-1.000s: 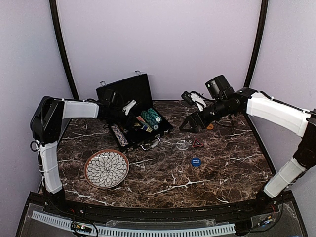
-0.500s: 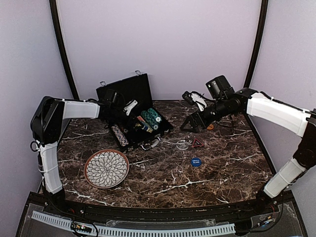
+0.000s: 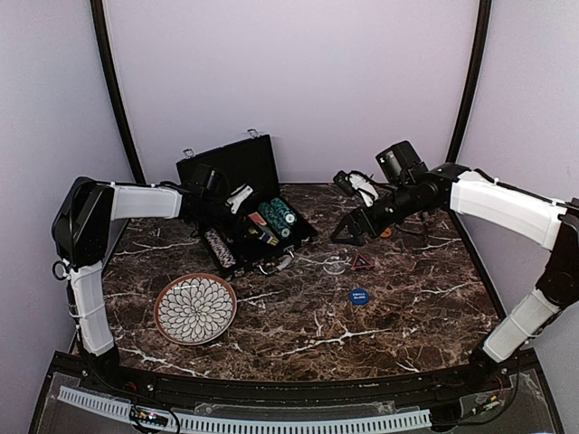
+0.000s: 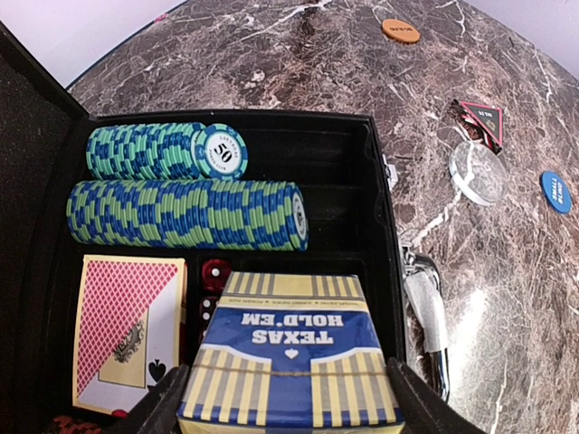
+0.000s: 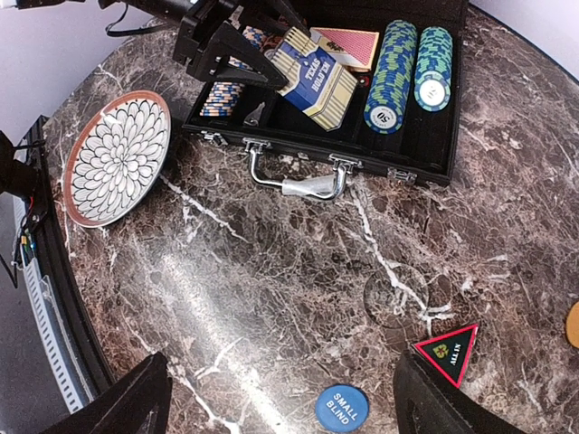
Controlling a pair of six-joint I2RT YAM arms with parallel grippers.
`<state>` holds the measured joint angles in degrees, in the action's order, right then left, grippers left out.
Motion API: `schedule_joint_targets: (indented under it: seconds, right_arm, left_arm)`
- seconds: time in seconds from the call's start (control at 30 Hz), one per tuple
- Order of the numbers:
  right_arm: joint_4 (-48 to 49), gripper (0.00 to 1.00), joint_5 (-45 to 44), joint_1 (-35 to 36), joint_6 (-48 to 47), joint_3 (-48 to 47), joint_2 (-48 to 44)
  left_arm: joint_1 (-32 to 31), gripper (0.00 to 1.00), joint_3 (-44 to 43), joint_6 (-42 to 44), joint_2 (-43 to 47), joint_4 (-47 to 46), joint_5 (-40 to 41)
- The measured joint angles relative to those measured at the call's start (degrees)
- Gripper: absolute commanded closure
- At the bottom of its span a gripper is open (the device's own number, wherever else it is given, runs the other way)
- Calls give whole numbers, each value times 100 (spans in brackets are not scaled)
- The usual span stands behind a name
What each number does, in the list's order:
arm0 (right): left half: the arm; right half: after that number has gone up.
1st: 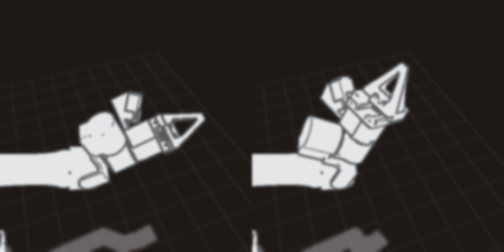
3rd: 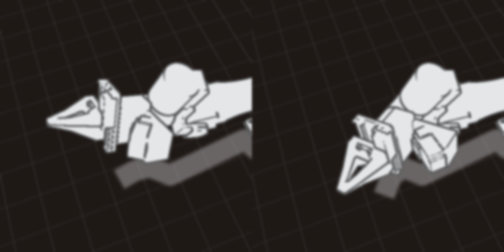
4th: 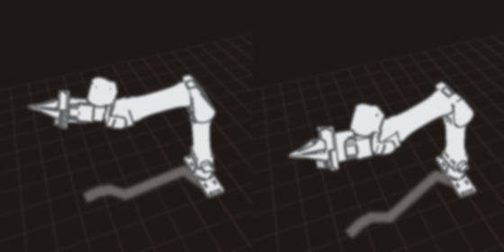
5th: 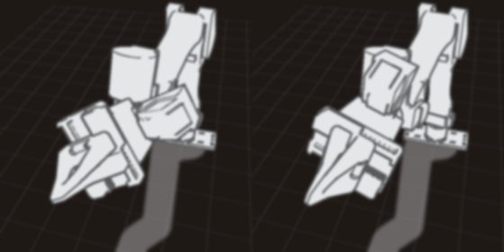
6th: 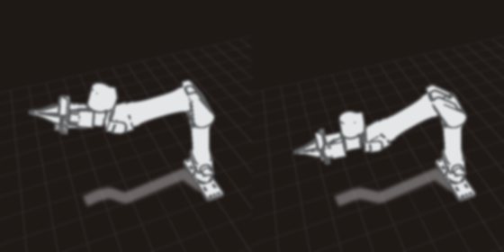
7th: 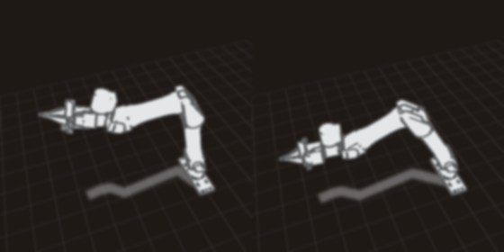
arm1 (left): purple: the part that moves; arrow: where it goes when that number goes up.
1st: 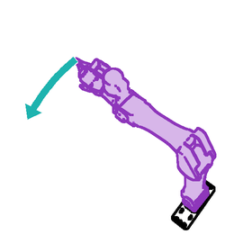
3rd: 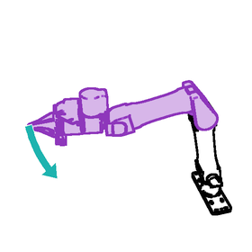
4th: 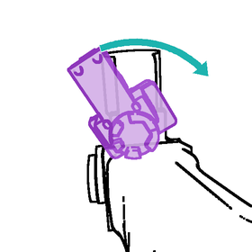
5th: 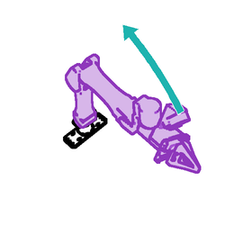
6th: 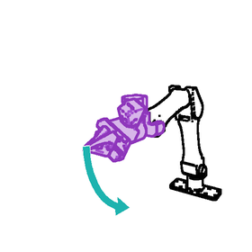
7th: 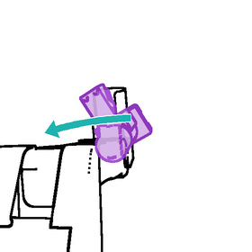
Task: Pack up texas hold em set
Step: Place the poker case in the slot.
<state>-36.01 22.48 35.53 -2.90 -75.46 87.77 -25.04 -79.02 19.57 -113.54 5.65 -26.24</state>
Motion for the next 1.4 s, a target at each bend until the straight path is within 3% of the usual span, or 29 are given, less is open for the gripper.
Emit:
schedule_joint_targets:
  seconds: [1.07,1.2,1.4]
  right_arm:
    - [0,16,42,-42,-48,81,350]
    - [-2,16,44,-42,-85,81,424]
    - [-4,16,44,-42,-109,81,470]
  left_arm:
    - [-90,100,39,31,-35,66,-46]
    - [-114,95,153,-33,-85,-114,13]
    - [-125,76,157,-33,-85,-131,42]
